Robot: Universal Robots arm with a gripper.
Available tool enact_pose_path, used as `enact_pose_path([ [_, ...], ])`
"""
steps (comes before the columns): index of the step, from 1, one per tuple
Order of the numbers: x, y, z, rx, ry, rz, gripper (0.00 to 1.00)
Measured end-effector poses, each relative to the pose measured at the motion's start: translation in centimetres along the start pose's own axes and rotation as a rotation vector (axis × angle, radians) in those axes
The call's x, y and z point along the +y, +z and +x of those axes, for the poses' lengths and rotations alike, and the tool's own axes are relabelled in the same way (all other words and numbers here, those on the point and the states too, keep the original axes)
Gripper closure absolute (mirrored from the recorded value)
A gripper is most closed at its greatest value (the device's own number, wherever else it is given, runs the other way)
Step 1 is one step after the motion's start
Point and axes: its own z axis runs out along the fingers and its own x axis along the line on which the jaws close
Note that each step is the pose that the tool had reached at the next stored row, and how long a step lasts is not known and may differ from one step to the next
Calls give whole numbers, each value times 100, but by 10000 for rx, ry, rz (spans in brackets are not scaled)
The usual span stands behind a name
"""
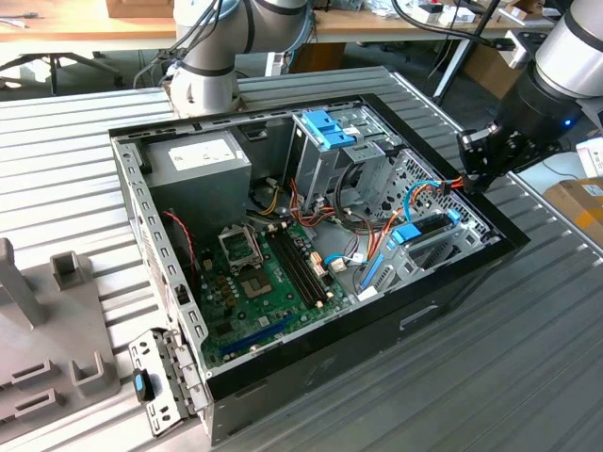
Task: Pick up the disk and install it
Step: 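Insert the disk into the insertion slot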
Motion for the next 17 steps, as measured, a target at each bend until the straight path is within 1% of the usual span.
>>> enact_pose_path([
  [1, 0, 0, 1, -42, -5, -35, 75],
  [2, -2, -1, 6, -136, -14, -104, 75],
  [3, -8, -4, 20, -273, -28, -182, 75],
  [5, -29, -9, 36, -365, -36, -244, 75],
  [6, -53, -14, 48, -402, -39, -277, 75],
  [9, -73, -17, 59, -415, -39, -301, 75],
  [11, -83, -8, 80, -433, -26, -423, 75],
  [13, -86, 5, 83, -422, -17, -498, 75],
  [17, -86, 7, 83, -406, -11, -544, 75],
])
